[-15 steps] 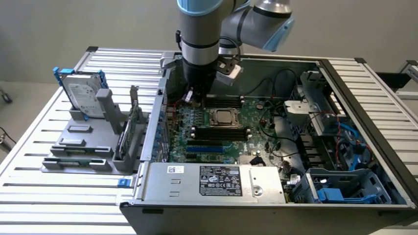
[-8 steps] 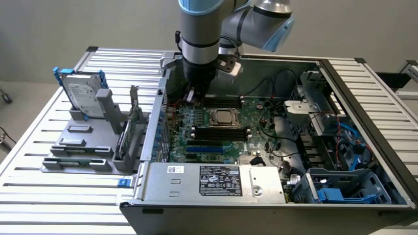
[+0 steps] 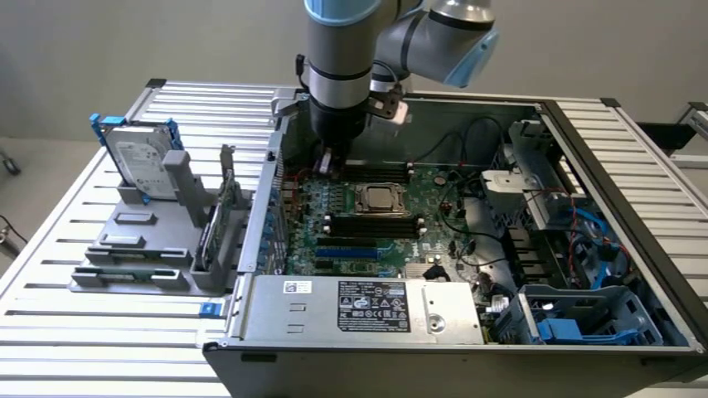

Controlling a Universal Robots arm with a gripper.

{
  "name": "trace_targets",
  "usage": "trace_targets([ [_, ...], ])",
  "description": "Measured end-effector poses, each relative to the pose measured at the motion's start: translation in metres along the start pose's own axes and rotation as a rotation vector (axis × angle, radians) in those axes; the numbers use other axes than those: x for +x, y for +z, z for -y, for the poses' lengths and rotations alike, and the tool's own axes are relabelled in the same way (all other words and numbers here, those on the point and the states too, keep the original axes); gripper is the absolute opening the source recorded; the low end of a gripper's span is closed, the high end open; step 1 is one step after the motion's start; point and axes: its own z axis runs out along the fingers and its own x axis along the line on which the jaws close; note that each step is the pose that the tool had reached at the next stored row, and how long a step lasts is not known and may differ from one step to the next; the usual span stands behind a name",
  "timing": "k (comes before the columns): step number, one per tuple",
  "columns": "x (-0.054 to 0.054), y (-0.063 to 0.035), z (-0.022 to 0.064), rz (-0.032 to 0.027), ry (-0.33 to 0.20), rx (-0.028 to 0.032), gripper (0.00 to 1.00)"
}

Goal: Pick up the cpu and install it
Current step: 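Install the first cpu locking lever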

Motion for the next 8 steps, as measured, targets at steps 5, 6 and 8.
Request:
trace_targets([
  [5,0.0007,0.0014,0.0002,0.0071,-0.067,0.0004,0.11],
  [6,0.0008,0.0016,0.0002,0.0086,-0.081,-0.0009,0.11],
  [8,0.0010,0.0019,0.0003,0.0111,-0.107,-0.0031,0.11],
])
